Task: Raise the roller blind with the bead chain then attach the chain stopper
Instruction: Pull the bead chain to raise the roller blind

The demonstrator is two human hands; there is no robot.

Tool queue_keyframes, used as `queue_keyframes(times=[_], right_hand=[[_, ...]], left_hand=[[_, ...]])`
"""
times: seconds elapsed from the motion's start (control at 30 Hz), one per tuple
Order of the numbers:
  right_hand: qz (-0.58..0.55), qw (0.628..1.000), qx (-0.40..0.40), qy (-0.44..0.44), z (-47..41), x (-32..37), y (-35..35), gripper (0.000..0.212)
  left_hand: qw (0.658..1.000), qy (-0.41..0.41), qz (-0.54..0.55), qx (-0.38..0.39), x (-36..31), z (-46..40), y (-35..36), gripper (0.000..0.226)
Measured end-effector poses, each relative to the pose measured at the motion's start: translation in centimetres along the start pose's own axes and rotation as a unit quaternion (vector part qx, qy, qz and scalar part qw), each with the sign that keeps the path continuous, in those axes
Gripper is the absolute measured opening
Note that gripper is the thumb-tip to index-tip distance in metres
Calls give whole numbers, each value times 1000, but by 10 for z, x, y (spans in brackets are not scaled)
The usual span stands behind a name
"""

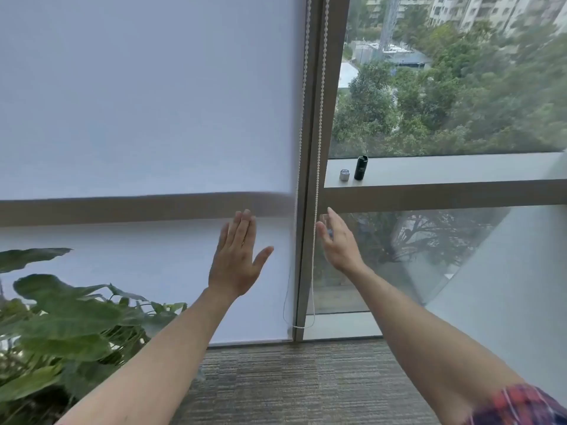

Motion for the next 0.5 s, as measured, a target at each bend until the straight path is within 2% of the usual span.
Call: queue_keyframes(times=[0.13,0.33,0.5], right_hand=[[-130,991,-17,-13,-22,29,-20,52],[-182,980,-17,-83,-37,59,-37,22],[-140,983,-55,-109,-19,59,-23,34]], left_hand=[[999,20,9,39,-4,3,12,78],[990,65,107,71,-15,1,17,67],[968,62,235,59,-32,-13,3,52]])
Point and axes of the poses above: each hand's wrist, its own z-axis away from the middle knuckle, its own y-axis out of the palm, x = y × z, the point moved 8 cm from there along -z, towards the middle knuckle, and after that the axes turned 15 degrees about x, right-handed, at the moved point
